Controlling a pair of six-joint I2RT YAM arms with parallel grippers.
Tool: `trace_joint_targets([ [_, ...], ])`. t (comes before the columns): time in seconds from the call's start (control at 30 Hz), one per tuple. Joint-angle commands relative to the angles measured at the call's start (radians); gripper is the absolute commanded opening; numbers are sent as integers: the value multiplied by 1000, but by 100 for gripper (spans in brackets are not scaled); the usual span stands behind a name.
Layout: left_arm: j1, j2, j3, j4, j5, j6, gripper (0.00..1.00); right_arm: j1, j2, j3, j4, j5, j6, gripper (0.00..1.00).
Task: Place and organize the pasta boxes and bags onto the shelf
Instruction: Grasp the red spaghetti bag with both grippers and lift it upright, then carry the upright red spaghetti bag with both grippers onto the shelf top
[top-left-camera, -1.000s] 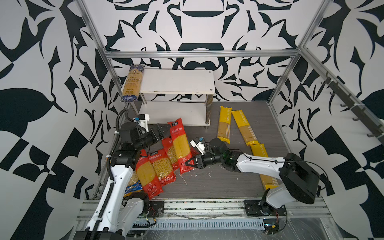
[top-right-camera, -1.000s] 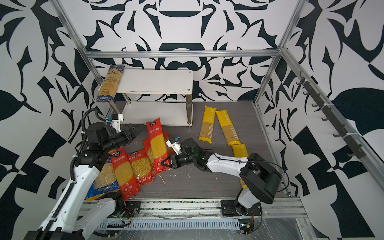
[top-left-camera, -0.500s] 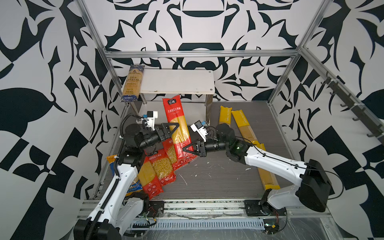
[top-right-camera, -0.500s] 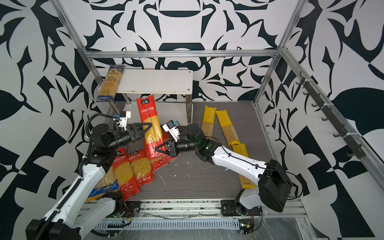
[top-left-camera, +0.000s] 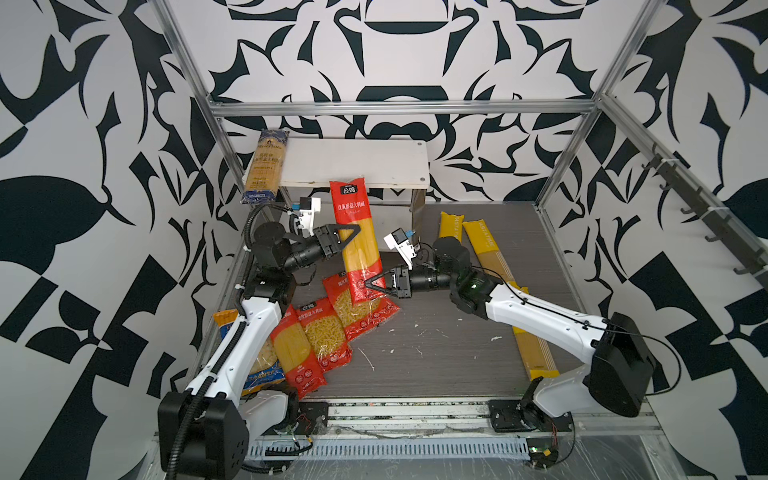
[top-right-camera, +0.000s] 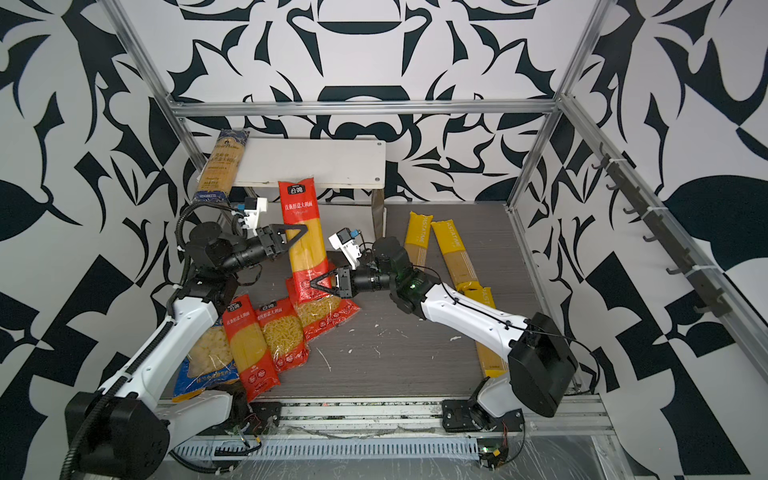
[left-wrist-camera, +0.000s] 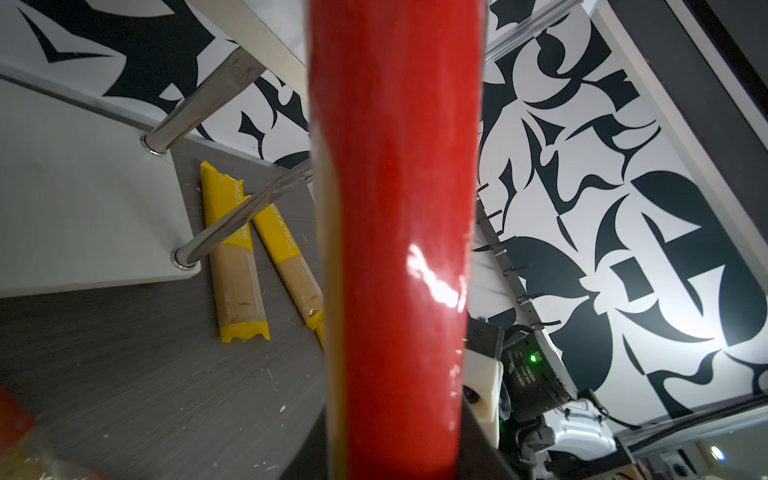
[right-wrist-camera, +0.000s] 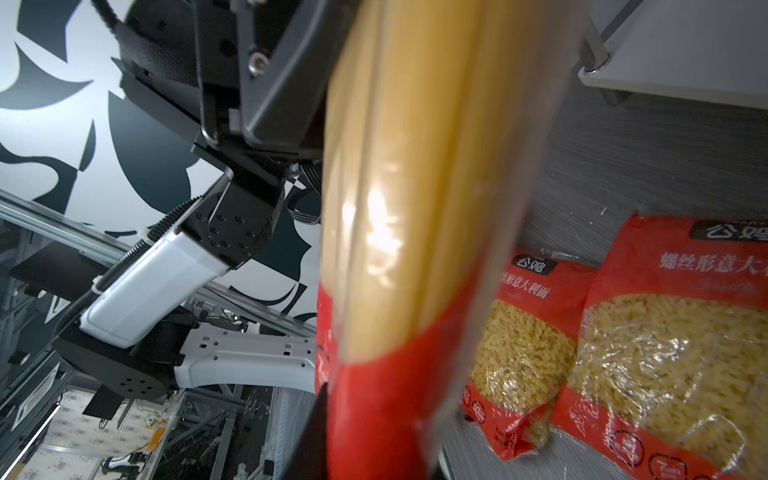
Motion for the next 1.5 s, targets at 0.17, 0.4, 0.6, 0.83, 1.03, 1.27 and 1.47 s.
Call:
trace_joint_targets([
  [0.17,18,90,196,-27,19,-63,19,-11,-57,-73,321,85,75,48],
  [0.4,24,165,275,-17,74,-89,18,-27,-39,-62,375,135,121,47],
  [0.6,34,202,328,-39,84,-88,21,-30,-12,-15,374,170,130,31],
  [0.83,71,290,480,-148,68,-111,39,-31,73,113,418,243,161,12],
  [1.03,109,318,513,-208,32,-139,64,-40,148,249,400,323,190,0],
  [1.27,114,250,435,-268,-20,-117,78,-66,202,385,347,391,240,0],
  [1.47,115,149,312,-261,-72,-126,82,-68,288,515,285,428,291,0],
])
